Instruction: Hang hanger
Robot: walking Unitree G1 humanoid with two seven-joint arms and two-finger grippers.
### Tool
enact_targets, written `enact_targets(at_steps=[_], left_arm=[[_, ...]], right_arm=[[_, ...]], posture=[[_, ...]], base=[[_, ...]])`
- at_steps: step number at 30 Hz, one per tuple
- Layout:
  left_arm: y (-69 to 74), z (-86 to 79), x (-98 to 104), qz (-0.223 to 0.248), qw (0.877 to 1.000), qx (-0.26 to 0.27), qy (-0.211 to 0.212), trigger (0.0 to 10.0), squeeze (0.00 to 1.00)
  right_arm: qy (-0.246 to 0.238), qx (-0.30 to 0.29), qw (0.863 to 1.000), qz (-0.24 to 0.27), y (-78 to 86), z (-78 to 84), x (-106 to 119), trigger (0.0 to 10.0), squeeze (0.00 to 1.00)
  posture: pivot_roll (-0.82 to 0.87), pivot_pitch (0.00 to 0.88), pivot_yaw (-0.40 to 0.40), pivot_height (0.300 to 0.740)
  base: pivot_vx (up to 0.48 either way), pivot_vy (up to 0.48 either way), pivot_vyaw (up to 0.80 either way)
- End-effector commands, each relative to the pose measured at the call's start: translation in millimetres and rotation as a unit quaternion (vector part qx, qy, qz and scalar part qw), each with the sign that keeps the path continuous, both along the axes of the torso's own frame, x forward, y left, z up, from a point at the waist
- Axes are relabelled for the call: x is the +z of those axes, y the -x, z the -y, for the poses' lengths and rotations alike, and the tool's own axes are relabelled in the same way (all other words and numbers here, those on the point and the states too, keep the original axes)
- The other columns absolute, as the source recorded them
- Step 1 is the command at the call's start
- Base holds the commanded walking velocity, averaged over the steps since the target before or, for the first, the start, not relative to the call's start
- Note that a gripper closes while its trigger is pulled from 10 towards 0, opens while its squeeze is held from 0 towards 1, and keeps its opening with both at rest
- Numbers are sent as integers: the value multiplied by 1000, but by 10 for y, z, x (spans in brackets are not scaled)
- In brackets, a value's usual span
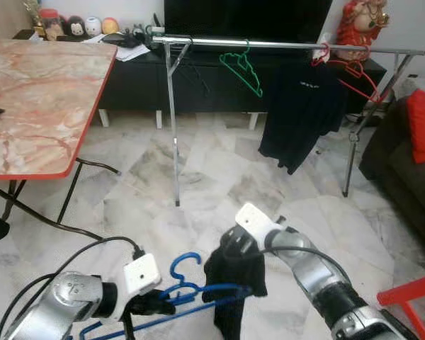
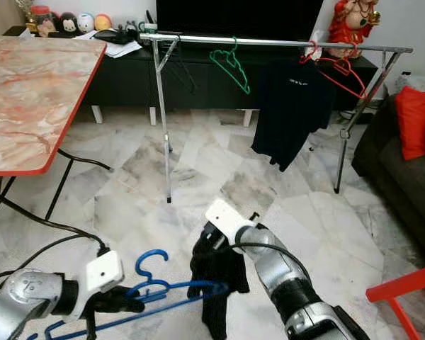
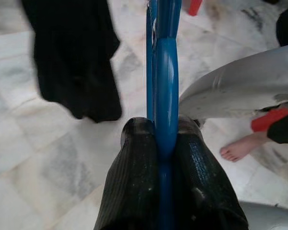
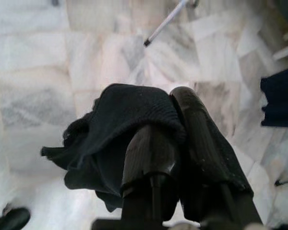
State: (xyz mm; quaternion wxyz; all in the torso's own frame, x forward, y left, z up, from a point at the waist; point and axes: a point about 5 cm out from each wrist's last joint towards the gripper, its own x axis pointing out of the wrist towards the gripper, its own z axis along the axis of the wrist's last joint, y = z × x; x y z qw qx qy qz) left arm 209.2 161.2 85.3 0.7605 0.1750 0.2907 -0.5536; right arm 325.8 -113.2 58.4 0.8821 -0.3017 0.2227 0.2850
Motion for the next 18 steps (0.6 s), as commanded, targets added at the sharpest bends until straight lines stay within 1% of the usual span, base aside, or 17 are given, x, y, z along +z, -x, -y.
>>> enact_targets(at_steps=[1,4,5,6,8,11,14,18], left_arm=[[-64,118,60,23,1000,-1,14,10000,0],[-176,161,51,53,998,26,8,10000,0],[-224,173,50,66,997,40,5,10000,0],[-304,202,60,86,994,64,4,10000,0],[-353,224,64,102,992,76,0,10000,0],[-362,231,59,102,992,79,-2,10000,0],[-289,208,54,82,995,58,-9,10000,0],[-247,153,47,71,996,49,-18,10000,0]], right_arm=[[-2,9,1000,9,-26,-55,37,10000,0],[-5,12,1000,10,-30,-87,43,10000,0],[-6,14,1000,10,-30,-98,45,10000,0],[-8,17,1000,10,-27,-111,49,10000,0],[-9,17,1000,11,-24,-108,48,10000,0],[-9,17,1000,11,-19,-100,44,10000,0],[-8,14,1000,10,-12,-63,37,10000,0],[-6,11,1000,10,-10,-44,24,10000,0]], posture=[[39,0,-126,740],[38,0,-130,740],[33,0,-130,740],[28,0,-131,740],[28,0,-132,740],[26,0,-132,740],[21,0,-131,740],[24,0,-132,740]], base=[[0,0,0],[0,0,0],[0,0,0],[0,0,0],[0,0,0],[0,0,0],[0,0,0],[0,0,0]])
